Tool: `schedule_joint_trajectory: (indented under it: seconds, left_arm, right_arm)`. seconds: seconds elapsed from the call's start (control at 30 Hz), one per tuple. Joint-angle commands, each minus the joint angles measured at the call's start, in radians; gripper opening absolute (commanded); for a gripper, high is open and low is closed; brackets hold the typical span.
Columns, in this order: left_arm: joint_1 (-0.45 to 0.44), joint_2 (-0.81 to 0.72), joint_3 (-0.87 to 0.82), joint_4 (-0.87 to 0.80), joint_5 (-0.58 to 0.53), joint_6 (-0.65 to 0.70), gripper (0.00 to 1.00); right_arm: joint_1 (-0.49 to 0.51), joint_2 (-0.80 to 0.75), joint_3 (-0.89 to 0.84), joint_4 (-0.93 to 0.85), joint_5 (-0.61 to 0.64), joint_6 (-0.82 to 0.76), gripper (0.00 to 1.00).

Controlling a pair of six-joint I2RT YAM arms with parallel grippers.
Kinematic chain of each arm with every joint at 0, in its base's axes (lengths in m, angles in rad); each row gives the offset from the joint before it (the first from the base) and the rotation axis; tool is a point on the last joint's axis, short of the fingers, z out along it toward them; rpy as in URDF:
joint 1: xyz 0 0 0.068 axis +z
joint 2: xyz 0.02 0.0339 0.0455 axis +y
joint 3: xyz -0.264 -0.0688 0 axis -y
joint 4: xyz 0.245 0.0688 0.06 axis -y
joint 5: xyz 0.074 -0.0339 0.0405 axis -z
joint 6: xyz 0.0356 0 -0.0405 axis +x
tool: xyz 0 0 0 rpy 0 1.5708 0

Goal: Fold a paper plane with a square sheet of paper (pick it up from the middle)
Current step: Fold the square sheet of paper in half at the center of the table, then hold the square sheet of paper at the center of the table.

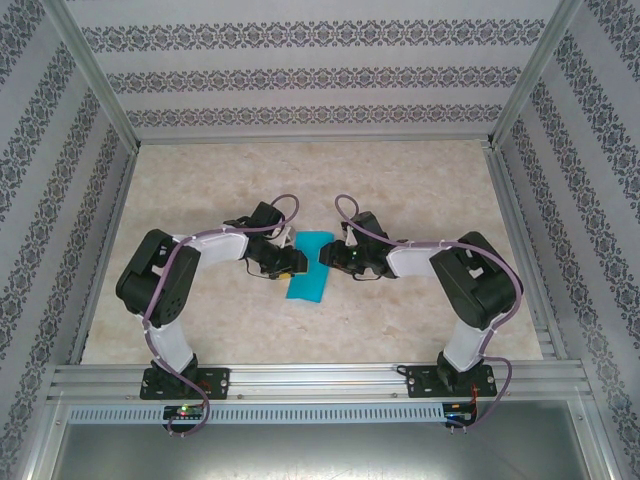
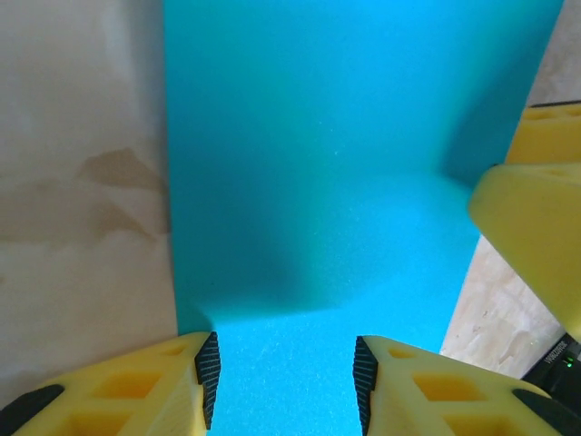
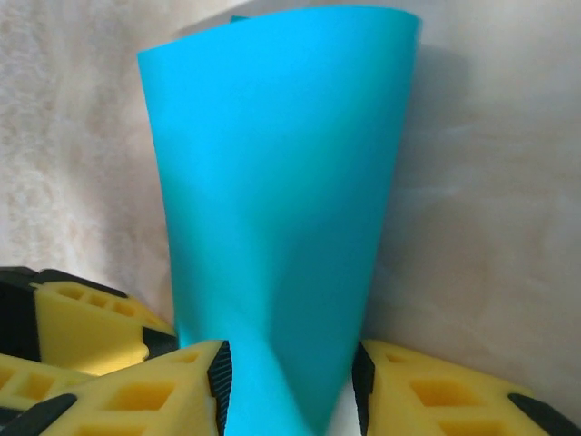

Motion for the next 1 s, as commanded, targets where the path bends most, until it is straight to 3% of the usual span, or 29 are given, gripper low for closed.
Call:
schedule_joint_trajectory:
  seconds: [0.0,0.23,0.6,0.97]
  left_arm:
    - [-0.015,0.018,0.017,0.027,-0.014,0.026,0.47]
    - [-0.023,0.027,0.040,0.023,-0.016,0.028,0.47]
    - [-0.024,0.042,0.080,-0.016,-0.012,0.057,0.50]
    - [-0.024,0.058,0.121,-0.032,0.005,0.069,0.51]
  right_arm:
    - [-0.007,-0.046,0.039,-0.155,0.104,-0.078,0.44]
    - [0.007,-0.038,0.142,-0.312,0.202,-0.161,0.48]
    - [0.031,0.077,0.298,-0.402,0.328,-0.230,0.54]
    - [0.038,0.148,0.362,-0.478,0.410,-0.266,0.51]
